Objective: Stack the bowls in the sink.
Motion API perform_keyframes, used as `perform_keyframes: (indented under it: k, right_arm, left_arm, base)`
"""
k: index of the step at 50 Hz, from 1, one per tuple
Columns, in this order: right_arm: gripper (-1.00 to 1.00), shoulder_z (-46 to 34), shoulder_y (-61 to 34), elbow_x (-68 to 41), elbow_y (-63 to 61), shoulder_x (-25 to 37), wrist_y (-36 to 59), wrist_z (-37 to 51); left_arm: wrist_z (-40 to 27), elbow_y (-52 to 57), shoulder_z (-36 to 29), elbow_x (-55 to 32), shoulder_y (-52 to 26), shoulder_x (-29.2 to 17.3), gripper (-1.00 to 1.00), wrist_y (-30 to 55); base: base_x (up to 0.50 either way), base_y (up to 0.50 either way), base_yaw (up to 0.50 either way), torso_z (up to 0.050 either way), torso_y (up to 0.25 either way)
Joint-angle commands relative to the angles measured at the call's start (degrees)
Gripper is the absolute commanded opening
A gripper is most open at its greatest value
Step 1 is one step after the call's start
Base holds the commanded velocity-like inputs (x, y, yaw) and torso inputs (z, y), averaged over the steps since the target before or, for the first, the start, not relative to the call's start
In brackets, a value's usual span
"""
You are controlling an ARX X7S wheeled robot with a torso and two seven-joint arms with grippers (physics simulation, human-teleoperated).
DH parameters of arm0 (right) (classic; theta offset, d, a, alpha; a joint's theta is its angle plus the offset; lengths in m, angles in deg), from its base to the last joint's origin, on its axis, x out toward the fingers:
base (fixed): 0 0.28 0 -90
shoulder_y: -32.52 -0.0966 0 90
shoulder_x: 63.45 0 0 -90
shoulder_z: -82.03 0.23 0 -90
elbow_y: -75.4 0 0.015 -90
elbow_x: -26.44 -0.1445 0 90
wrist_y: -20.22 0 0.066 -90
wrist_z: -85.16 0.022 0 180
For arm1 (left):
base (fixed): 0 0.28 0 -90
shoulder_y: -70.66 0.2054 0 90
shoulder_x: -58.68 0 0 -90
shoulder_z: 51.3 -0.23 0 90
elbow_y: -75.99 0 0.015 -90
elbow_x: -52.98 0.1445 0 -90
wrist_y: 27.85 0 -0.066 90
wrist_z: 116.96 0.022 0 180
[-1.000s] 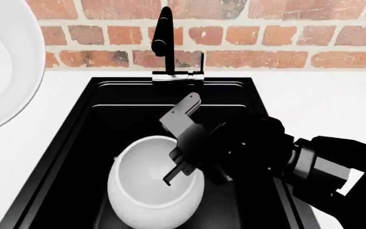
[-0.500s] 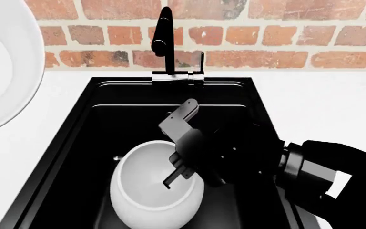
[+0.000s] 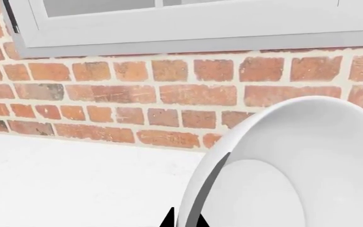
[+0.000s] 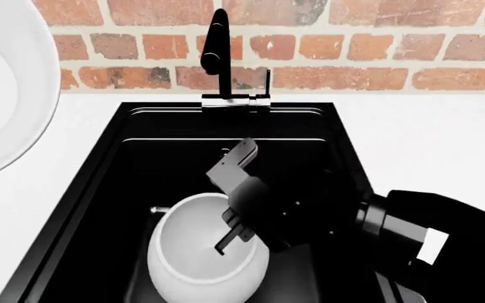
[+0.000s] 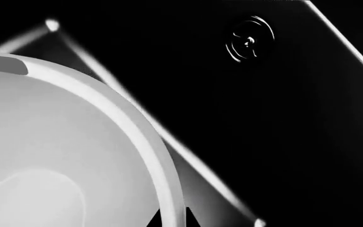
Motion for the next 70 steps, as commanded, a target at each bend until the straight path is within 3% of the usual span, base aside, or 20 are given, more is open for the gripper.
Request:
perform_keyframes:
  k: [1,32,33,70]
  right_arm:
    - [-1.0,-0.6,0.3,1.7,1.6,-1.2,-0.1,-0.8]
    - [-1.0,-2.9,1.0,3.9,4.6,-3.6,0.3,-2.9]
    - [1.0,-3.2,0.7,4.2,4.2,-3.6,0.5,-3.0]
    - [1.0,6.8,-10.4,-9.9,-17.0,7.1,7.1,8.4]
  left_arm:
    - [0.1,0.1,0.3,0.3,-0.9,-0.2,-1.0,-0.3]
    - [0.4,0.4,0.8,0.3,-0.2,-0.7,-1.0,-0.4]
    - [0.5,0.4,0.9,0.3,-0.1,-0.7,-1.0,-0.4]
    - [0.0,0.0,0.3,-0.1,-1.0,0.5,-1.0,-0.7]
  base:
    - [0.0,0.0,0.0,0.0,0.0]
    - [0.0,0.0,0.0,0.0,0.0]
    - [0.0,0.0,0.0,0.0,0.0]
    - [0.0,0.0,0.0,0.0,0.0]
